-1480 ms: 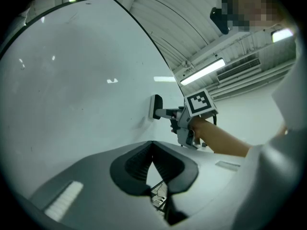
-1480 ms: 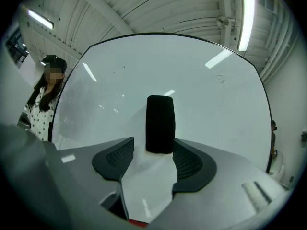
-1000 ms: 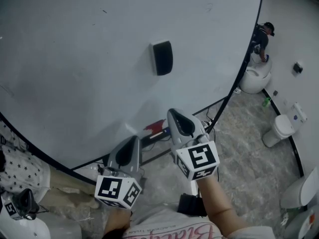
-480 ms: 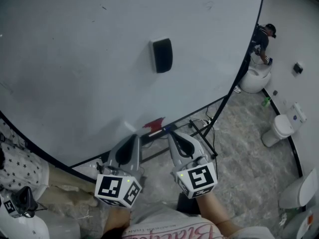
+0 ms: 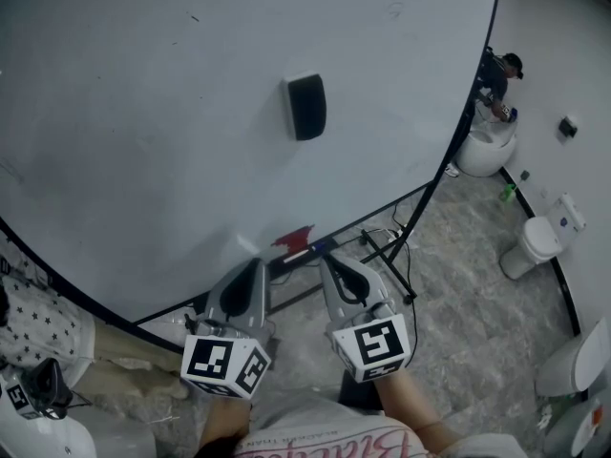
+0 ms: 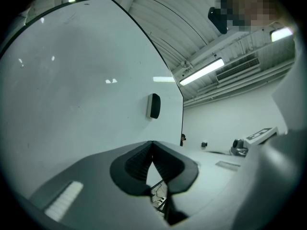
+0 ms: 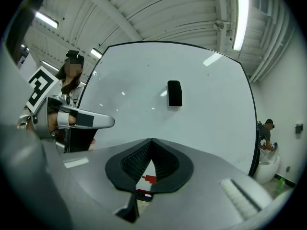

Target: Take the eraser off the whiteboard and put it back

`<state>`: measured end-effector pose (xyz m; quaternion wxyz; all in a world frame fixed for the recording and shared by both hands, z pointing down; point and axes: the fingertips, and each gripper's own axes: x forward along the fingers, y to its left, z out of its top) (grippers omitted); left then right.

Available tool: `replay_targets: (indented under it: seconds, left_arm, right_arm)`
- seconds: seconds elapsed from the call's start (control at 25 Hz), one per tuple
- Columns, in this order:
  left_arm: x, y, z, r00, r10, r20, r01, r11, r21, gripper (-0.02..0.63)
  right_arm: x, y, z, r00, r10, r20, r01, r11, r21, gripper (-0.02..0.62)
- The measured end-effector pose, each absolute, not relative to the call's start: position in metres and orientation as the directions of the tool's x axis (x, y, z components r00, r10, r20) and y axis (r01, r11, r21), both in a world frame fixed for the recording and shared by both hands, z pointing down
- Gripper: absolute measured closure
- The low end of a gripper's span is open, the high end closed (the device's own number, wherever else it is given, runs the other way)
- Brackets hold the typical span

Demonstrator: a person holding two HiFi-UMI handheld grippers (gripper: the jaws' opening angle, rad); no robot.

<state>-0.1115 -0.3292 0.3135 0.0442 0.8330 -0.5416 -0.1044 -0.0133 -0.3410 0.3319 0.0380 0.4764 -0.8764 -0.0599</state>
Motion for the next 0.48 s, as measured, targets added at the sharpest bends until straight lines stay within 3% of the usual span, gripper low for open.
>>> replay_targets:
  seconds: [0.48]
  left_arm:
    - [-0.1121, -0.3296, 0.3126, 0.395, -0.909, -0.133, -0.891, -0.414, 0.185, 0.607]
  right_arm:
    - [-0.0105, -0.3427, 0.3228, -0.545, -0.839, -0.005, -0.831, 0.539, 0.141, 0.595]
